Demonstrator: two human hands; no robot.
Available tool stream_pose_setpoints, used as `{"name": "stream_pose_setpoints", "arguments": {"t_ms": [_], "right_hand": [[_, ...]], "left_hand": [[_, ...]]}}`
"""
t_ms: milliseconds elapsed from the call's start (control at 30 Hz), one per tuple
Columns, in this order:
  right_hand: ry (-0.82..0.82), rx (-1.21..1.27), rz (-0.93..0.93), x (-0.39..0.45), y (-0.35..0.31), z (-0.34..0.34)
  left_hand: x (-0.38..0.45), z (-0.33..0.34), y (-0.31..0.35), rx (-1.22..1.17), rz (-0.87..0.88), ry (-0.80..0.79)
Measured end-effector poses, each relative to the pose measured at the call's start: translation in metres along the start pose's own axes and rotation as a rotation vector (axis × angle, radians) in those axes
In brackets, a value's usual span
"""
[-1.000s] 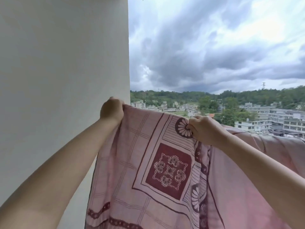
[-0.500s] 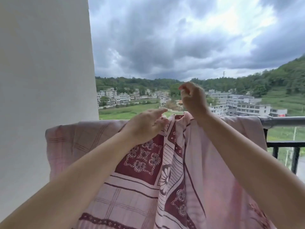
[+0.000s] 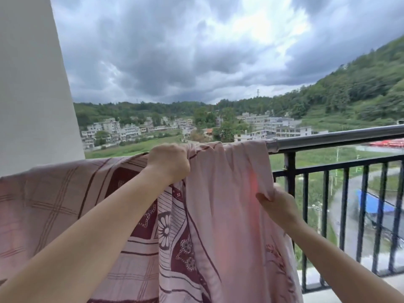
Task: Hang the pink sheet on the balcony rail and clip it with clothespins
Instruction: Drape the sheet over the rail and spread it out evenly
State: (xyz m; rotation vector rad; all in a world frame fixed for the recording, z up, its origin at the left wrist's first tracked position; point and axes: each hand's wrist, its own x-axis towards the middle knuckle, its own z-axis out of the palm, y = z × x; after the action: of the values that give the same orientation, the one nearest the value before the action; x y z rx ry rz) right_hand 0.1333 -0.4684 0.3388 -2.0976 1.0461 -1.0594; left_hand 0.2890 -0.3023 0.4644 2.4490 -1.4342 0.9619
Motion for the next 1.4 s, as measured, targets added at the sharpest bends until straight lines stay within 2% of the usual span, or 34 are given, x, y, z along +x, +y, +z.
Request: {"name": "stream_pose_setpoints", "arguments": {"t_ms": [33, 100, 233, 333, 467, 600, 667, 733, 800, 833, 967, 1033, 1100, 1133, 1200, 1267, 1300, 1367, 1400], "right_hand": [[-0.076, 0.087, 0.051, -0.001, 0.005, -0.002], [-0.039, 0.145, 0.059, 0.006, 0.007, -0.018], [0.329, -0.019, -0.177, 0.039, -0.028, -0.083], [0.448, -0.217, -0.343, 0.077, -0.06, -0.123], [0.453, -0.447, -0.459, 0.133, -0.089, -0.159], [0.441, -0.533, -0.572, 0.191, -0.104, -0.186], [0.454, -0.541, -0.612, 0.218, -0.112, -0.195], [0.46, -0.582, -0.674, 0.245, -0.115, -0.193], [0.366, -0.678, -0.717, 0.267, -0.106, -0.171], [0.255, -0.743, -0.717, 0.275, -0.095, -0.155], [-0.489, -0.998, -0.595, 0.29, -0.054, -0.107], [-0.745, -0.895, -0.467, 0.287, -0.052, -0.11], [-0.824, -0.722, -0.408, 0.284, -0.051, -0.115], [-0.8, -0.641, -0.418, 0.282, -0.05, -0.117], [-0.685, -0.505, -0.524, 0.273, -0.05, -0.126], [-0.553, -0.405, -0.666, 0.256, -0.052, -0.144], [-0.475, -0.37, -0.736, 0.246, -0.053, -0.156], [-0.333, -0.316, -0.81, 0.225, -0.049, -0.183], [-0.277, -0.304, -0.832, 0.215, -0.041, -0.194]], "left_hand": [[-0.001, -0.002, 0.001, -0.005, -0.012, -0.015], [-0.001, -0.004, 0.002, 0.01, -0.032, -0.063], [0.008, -0.009, 0.006, 0.061, -0.111, -0.198], [0.018, -0.01, 0.022, 0.065, -0.187, -0.252], [0.034, 0.001, 0.053, -0.095, -0.156, -0.177], [0.05, 0.001, 0.086, -0.406, -0.129, 0.025], [0.056, 0.0, 0.099, -0.423, -0.141, 0.028], [0.067, 0.003, 0.112, -0.394, -0.225, 0.028], [0.08, 0.006, 0.119, -0.386, -0.294, 0.037], [0.085, 0.007, 0.121, -0.377, -0.322, 0.007], [0.103, 0.011, 0.123, -0.343, -0.425, -0.144], [0.11, 0.011, 0.123, -0.361, -0.459, -0.193], [0.113, 0.011, 0.125, -0.332, -0.484, -0.231], [0.113, 0.013, 0.126, -0.304, -0.476, -0.193], [0.108, 0.015, 0.127, -0.25, -0.402, 0.026], [0.099, 0.012, 0.136, -0.273, -0.185, 0.292], [0.095, 0.008, 0.146, -0.353, -0.056, 0.321], [0.091, 0.002, 0.171, -0.494, 0.154, 0.152], [0.09, 0.006, 0.183, -0.446, 0.219, 0.072]]}}
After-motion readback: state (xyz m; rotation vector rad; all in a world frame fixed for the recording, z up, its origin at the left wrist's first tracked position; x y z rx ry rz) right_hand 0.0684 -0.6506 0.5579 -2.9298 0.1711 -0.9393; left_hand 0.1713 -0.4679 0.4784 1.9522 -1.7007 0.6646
